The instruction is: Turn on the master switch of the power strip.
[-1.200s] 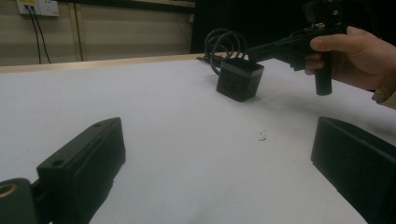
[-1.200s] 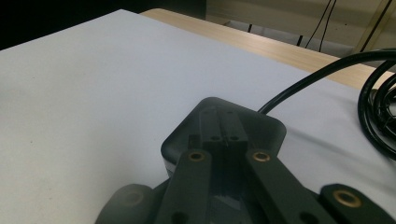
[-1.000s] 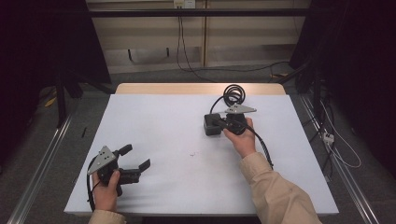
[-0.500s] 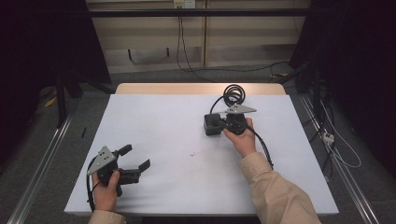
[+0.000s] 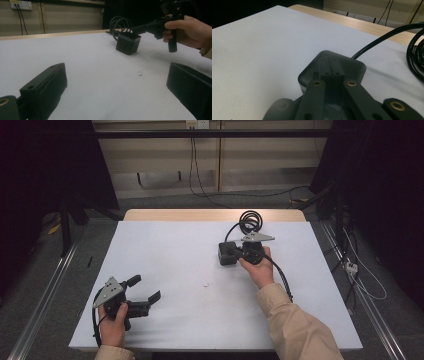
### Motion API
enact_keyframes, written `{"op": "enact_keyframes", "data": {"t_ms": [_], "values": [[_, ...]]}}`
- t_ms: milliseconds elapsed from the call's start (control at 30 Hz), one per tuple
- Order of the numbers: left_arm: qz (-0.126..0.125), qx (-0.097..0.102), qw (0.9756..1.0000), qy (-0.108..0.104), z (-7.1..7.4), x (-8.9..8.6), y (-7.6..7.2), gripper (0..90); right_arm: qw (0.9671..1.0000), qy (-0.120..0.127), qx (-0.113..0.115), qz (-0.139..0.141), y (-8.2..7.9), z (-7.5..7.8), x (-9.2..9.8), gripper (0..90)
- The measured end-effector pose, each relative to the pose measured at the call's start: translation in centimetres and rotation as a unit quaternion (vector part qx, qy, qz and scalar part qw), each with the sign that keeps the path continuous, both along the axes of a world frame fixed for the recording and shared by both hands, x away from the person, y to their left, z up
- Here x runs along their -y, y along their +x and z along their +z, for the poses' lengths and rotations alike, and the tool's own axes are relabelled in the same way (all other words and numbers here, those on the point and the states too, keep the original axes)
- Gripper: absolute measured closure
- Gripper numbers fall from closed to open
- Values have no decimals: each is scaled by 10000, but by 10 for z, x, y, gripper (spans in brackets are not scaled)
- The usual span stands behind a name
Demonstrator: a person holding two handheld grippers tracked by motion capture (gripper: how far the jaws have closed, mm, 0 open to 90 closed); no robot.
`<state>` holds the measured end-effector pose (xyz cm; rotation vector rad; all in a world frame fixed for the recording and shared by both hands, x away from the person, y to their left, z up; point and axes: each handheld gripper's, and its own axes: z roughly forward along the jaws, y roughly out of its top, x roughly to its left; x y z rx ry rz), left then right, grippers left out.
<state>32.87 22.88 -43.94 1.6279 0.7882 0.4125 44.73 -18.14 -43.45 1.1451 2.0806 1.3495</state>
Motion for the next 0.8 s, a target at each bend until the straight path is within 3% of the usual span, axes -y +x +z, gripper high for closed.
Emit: {"op": "enact_keyframes", "data": {"t_ms": [800], "values": [[-16, -1, 10000, 4, 0, 1, 0, 27, 9999, -127, 20, -97, -2, 1, -4, 900]]}}
